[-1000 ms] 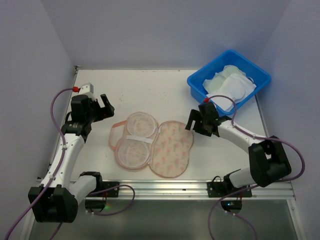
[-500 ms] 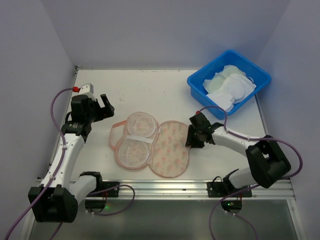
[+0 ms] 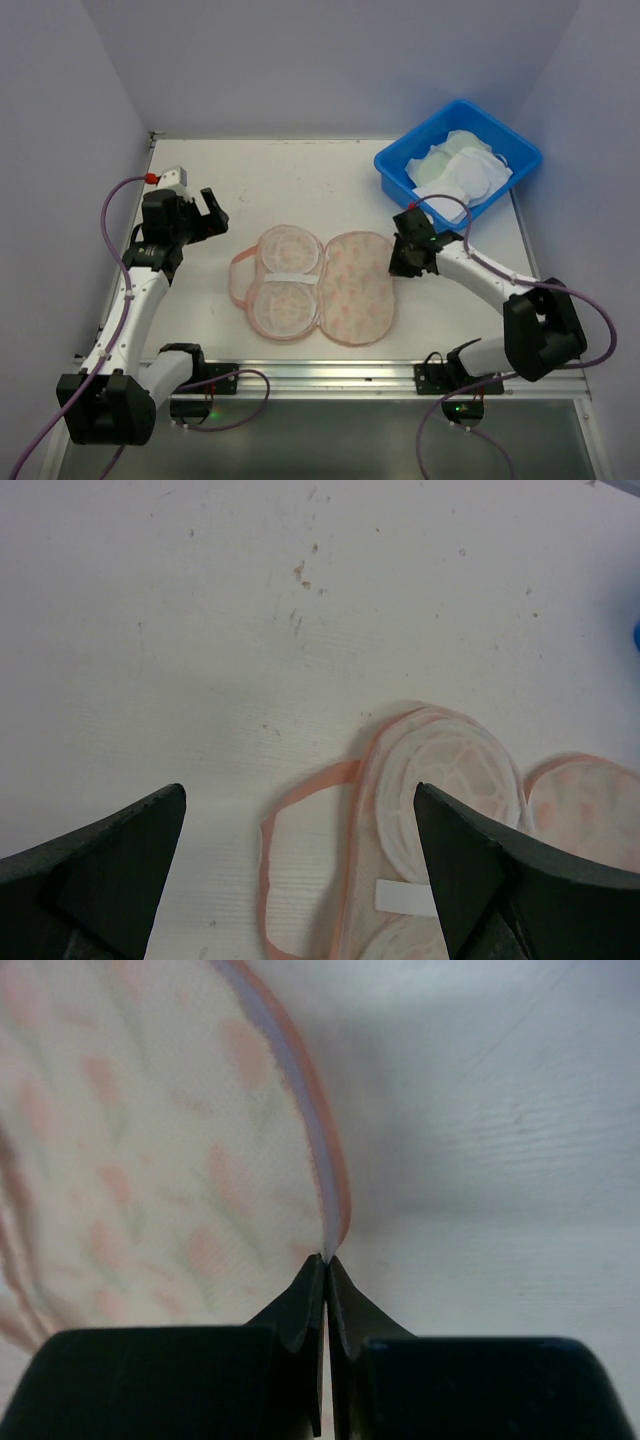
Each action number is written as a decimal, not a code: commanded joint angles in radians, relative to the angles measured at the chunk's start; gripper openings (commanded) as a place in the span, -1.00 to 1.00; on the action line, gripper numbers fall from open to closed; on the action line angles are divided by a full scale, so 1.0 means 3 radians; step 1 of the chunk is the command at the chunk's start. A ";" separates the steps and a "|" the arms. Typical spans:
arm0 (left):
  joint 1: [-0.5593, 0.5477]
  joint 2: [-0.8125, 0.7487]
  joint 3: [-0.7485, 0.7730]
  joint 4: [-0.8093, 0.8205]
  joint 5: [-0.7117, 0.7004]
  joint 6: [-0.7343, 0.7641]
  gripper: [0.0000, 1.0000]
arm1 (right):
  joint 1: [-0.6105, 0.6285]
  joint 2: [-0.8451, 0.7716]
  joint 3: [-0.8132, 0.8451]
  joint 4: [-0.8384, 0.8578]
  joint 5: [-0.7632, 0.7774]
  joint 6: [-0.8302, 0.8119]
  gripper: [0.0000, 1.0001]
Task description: Unzip the laundry bag and remove the bra
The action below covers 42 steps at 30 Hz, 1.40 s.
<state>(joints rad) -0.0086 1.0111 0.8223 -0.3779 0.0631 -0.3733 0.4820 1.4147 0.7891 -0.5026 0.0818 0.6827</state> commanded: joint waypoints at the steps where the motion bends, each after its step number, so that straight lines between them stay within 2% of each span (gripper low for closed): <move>1: 0.0029 -0.0031 0.0010 0.0140 -0.0026 0.0073 1.00 | -0.0347 -0.0389 0.0406 -0.0216 0.0391 -0.0378 -1.00; 6: 0.0029 -0.0026 0.0010 0.0140 -0.0026 0.0073 1.00 | -0.0461 -0.0543 0.1061 -0.0528 0.0474 -0.0889 -1.00; 12: 0.0029 -0.0006 0.0010 0.0145 0.0019 0.0073 1.00 | -0.0456 -0.0390 0.1598 -0.0697 -0.0357 -0.1038 -1.00; 15: 0.0029 0.0004 0.0010 0.0140 0.0025 0.0073 1.00 | -0.0436 -0.0191 0.1634 -0.0651 -0.0808 -0.0972 -1.00; 29: 0.0029 0.0020 0.0010 0.0140 0.0040 0.0073 1.00 | 0.0224 0.0960 0.1420 0.0044 -0.1315 -0.0568 -0.99; 31: 0.0029 0.0020 0.0010 0.0145 0.0050 0.0078 1.00 | 0.0275 0.1072 0.1394 0.0136 -0.1397 -0.0542 -0.89; 33: 0.0029 0.0030 0.0015 0.0140 0.0061 0.0078 1.00 | 0.0290 0.1118 0.1363 0.0212 -0.1535 -0.0512 -0.57; 34: 0.0029 0.0030 0.0010 0.0140 0.0066 0.0078 1.00 | 0.0311 0.1114 0.1358 0.0233 -0.1576 -0.0506 -0.21; 36: 0.0029 0.0030 0.0010 0.0140 0.0066 0.0078 1.00 | 0.0336 0.1042 0.1348 0.0274 -0.1612 -0.0506 0.17; 37: 0.0029 0.0025 0.0015 0.0140 0.0066 0.0078 1.00 | 0.0352 0.0986 0.1353 0.0284 -0.1597 -0.0511 0.47; 38: 0.0029 0.0020 0.0010 0.0140 0.0061 0.0078 1.00 | 0.0357 0.0849 0.1378 0.0279 -0.1582 -0.0547 0.62; 40: 0.0029 0.0004 0.0010 0.0150 0.0061 0.0078 1.00 | 0.0357 0.0695 0.1424 0.0183 -0.1434 -0.0634 0.85; 42: 0.0029 -0.0006 0.0010 0.0170 0.0076 0.0073 1.00 | 0.0352 0.0424 0.1486 0.0050 -0.1245 -0.0685 0.94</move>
<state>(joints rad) -0.0086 1.0172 0.8223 -0.3737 0.0689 -0.3733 0.5865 1.6894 1.1908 -0.4770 -0.3389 0.5060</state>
